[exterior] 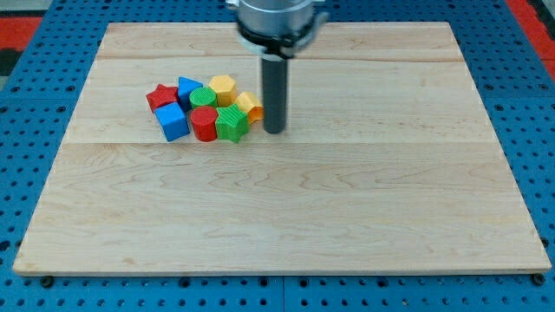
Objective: Adjust the green star red circle and blue cube into the group
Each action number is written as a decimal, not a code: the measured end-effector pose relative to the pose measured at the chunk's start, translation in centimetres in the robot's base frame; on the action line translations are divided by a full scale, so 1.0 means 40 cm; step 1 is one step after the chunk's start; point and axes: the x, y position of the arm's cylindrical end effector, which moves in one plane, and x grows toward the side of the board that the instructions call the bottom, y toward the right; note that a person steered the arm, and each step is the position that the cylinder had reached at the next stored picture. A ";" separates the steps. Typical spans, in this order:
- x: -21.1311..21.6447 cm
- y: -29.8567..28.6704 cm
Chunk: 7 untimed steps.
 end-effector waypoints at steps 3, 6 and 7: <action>0.048 0.032; 0.089 -0.330; 0.061 -0.335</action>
